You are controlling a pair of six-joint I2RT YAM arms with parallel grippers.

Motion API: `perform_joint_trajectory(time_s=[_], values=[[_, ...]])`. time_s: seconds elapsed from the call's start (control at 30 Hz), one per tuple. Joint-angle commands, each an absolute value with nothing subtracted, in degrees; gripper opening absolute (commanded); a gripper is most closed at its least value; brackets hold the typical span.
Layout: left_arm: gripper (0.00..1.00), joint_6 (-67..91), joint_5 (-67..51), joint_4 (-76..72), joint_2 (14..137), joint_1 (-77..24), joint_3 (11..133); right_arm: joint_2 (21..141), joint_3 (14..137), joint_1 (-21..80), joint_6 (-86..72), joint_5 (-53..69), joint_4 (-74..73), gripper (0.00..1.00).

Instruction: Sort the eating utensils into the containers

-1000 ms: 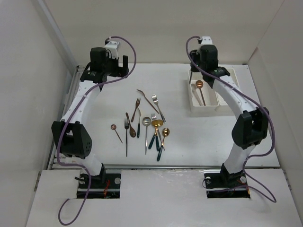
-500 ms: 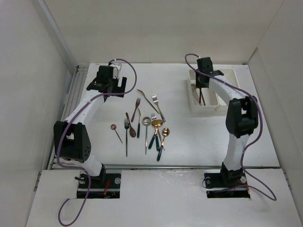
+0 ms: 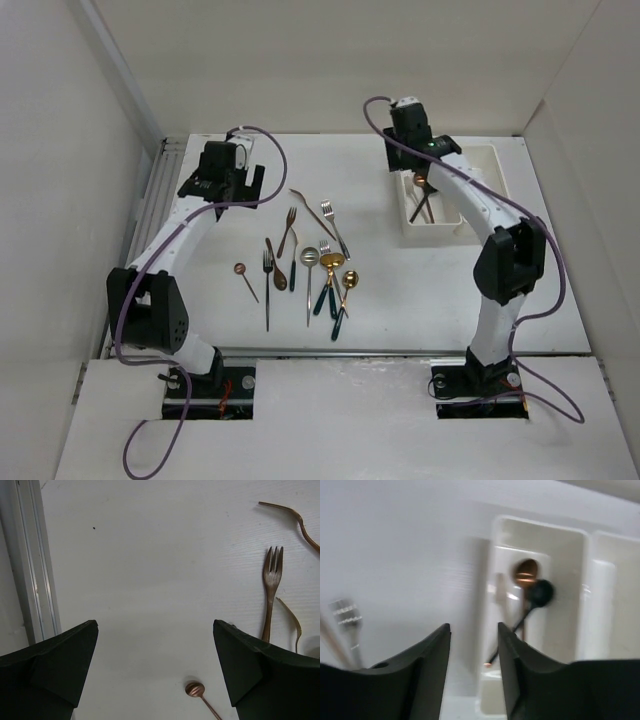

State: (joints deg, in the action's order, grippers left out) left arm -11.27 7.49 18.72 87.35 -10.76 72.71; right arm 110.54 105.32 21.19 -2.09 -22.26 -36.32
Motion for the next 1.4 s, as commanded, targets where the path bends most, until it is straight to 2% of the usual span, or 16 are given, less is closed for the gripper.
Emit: perform_joint_trajectory(time_s=[0.0, 0.03, 0.1, 0.13, 0.2, 0.33, 0.67, 1.13, 1.17, 1.2, 1.27, 1.37], values=[[1.00, -9.0, 6.6, 20.3, 82.5, -10.7, 68.9, 108.8, 105.1, 30.8, 0.2, -13.6, -34.2, 0.47], [1.00, -8.4, 6.6, 20.3, 82.4, -10.7, 68.1, 113.5, 106.4, 32.0, 0.2, -9.4, -35.5, 0.35], [1.00, -7.2, 5.4, 20.3, 80.8, -10.7, 66.9, 119.4, 111.4, 34.9, -1.3, -2.9, -39.4, 0.29], [1.00, -6.6, 5.4, 20.3, 80.2, -10.7, 66.0, 122.1, 116.7, 35.8, -2.3, -3.5, -41.2, 0.30], [1.00, -6.6, 4.8, 20.3, 79.3, -10.7, 65.3, 126.6, 119.2, 37.0, -4.7, -5.5, -43.1, 0.33], [1.00, -6.6, 4.7, 20.3, 77.1, -10.7, 63.1, 127.1, 117.6, 37.0, -6.9, -6.5, -40.3, 0.37], [1.00, -9.0, 5.9, 17.8, 75.8, -10.7, 63.7, 128.8, 107.5, 37.5, -9.4, -4.7, -36.4, 0.37], [1.00, -9.0, 6.9, 17.1, 75.8, -10.7, 63.7, 136.1, 112.3, 37.0, -10.0, -9.0, -40.9, 0.32], [1.00, -9.0, 7.5, 17.1, 75.8, -10.7, 63.7, 136.7, 112.9, 37.0, -9.5, -9.1, -41.4, 0.27], [1.00, -9.0, 7.5, 16.6, 75.8, -10.7, 63.7, 136.7, 112.9, 37.0, -9.5, -9.1, -41.4, 0.14], [1.00, -9.0, 8.2, 16.6, 75.8, -10.7, 63.7, 136.7, 111.1, 37.0, -8.9, -9.1, -40.0, 0.00], [1.00, -7.8, 8.2, 16.6, 76.3, -10.7, 63.7, 132.6, 108.4, 37.0, -7.5, -7.0, -35.2, 0.00]])
